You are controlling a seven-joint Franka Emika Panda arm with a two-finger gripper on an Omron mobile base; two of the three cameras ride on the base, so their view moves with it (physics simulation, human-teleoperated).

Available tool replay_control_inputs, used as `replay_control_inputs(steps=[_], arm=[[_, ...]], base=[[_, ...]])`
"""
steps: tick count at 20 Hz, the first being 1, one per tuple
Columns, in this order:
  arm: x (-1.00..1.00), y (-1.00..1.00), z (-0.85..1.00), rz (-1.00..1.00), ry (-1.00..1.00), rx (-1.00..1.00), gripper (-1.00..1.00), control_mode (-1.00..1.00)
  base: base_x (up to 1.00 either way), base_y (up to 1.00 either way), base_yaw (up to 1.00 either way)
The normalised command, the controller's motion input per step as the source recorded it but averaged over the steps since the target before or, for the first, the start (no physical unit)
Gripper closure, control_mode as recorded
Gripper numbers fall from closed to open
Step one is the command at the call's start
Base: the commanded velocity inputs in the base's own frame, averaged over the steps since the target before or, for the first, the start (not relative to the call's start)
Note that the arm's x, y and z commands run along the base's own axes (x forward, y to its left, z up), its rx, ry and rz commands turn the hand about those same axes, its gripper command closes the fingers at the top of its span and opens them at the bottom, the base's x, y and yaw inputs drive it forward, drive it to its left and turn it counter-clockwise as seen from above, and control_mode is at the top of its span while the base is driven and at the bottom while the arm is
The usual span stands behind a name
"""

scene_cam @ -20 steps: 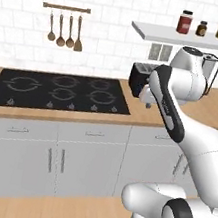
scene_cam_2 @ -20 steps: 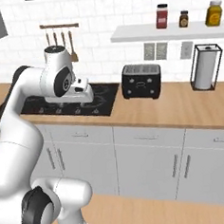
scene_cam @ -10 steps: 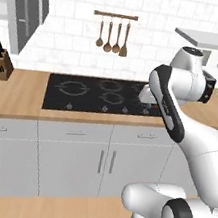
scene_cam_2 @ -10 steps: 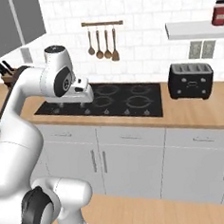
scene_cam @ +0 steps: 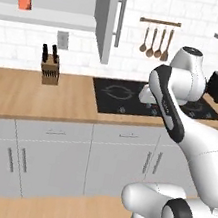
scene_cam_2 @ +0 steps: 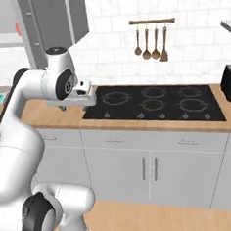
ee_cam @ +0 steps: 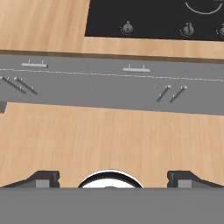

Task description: Gather all objects into one cabinet and sort the glasses and bowls to opposite sides.

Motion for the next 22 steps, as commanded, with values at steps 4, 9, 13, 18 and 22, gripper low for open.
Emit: replay_control_inputs(steps=[4,9,13,18,22], arm=[[0.00,0.00,0.00,0.00,0.00,0.00,-1.00,1.00],[0.00,0.00,0.00,0.00,0.00,0.00,-1.00,1.00],[0.00,0.00,0.00,0.00,0.00,0.00,-1.00,1.00],[0.00,0.00,0.00,0.00,0.00,0.00,-1.00,1.00],[0.00,0.00,0.00,0.00,0.00,0.00,-1.00,1.00]], base=[[0.00,1.00,-0.01],[0.00,1.00,0.00],[0.29,0.76,0.02],[0.92,0.15,0.11],[1.00,0.10,0.14]])
